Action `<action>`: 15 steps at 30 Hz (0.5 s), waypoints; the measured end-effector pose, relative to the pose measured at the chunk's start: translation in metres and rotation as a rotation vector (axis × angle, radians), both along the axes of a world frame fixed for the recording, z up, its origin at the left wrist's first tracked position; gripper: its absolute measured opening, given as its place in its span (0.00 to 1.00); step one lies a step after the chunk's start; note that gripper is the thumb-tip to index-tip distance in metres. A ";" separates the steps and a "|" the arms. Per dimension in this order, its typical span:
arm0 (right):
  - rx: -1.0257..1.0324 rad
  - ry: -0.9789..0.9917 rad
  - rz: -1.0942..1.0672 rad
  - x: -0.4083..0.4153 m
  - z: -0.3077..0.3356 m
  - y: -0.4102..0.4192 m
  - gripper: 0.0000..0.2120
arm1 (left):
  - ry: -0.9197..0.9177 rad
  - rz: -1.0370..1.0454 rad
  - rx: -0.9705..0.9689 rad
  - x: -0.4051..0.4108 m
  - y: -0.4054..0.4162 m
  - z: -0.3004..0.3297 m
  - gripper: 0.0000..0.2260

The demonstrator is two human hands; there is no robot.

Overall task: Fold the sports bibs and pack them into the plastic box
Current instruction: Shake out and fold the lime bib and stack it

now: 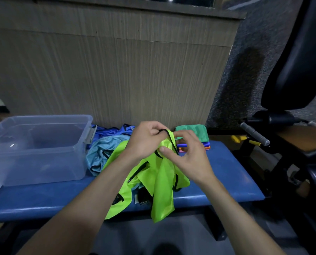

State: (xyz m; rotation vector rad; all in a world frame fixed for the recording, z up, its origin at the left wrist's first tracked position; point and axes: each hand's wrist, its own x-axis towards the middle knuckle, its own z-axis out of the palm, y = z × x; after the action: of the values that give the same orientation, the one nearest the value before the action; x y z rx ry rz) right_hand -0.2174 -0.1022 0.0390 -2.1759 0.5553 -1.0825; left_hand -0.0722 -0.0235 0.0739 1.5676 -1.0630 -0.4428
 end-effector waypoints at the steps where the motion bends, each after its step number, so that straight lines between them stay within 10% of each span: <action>1: -0.044 -0.027 -0.043 0.004 0.000 0.003 0.14 | -0.014 0.007 0.011 0.000 0.002 0.003 0.06; 15: -0.130 -0.147 -0.157 0.033 0.005 0.016 0.06 | -0.075 -0.025 0.124 0.015 0.020 0.025 0.04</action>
State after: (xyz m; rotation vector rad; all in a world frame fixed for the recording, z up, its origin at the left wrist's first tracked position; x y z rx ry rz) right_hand -0.1848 -0.0859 0.0438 -2.1685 0.6121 -1.3850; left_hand -0.0574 -0.0031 0.0987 1.6938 -1.1312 -0.4777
